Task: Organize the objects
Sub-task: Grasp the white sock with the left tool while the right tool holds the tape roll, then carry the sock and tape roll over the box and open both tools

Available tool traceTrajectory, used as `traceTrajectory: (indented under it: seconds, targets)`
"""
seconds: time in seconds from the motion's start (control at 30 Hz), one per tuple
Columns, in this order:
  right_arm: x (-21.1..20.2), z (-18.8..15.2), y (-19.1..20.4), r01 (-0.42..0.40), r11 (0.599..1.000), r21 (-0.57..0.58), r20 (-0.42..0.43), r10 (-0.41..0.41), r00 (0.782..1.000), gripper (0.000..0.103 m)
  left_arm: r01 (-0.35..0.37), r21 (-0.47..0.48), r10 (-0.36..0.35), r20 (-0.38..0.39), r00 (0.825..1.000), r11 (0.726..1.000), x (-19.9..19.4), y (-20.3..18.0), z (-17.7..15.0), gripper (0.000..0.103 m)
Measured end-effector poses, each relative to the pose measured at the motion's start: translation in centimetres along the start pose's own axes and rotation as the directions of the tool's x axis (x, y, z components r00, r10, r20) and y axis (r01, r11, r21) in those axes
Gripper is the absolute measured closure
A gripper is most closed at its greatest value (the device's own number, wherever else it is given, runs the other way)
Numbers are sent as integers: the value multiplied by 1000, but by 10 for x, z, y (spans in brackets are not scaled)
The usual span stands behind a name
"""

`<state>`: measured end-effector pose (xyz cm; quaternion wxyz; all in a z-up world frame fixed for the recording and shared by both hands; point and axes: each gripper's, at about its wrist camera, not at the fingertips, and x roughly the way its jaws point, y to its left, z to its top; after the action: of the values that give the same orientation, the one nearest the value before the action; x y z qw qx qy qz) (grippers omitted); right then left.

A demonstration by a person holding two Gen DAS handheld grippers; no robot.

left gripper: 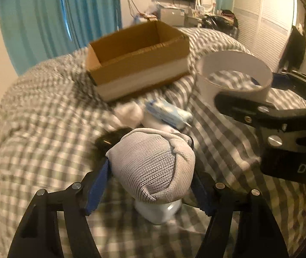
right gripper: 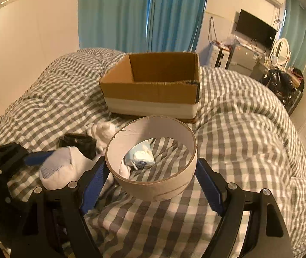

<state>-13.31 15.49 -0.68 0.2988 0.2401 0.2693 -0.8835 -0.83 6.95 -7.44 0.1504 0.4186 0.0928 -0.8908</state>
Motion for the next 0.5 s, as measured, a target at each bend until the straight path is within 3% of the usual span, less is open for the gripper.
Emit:
traceTrajectory:
  seconds: [0.27,0.5]
  targets:
    - [-32,39,1,40,999,-35,99,-37,994,22,-74,-34,78,150,986,997,-43,35,47,31]
    - [-32,99,-6,28,999,-35,150,-22,988,22,-84,-82,99,195,976,993,-51,72,105,31]
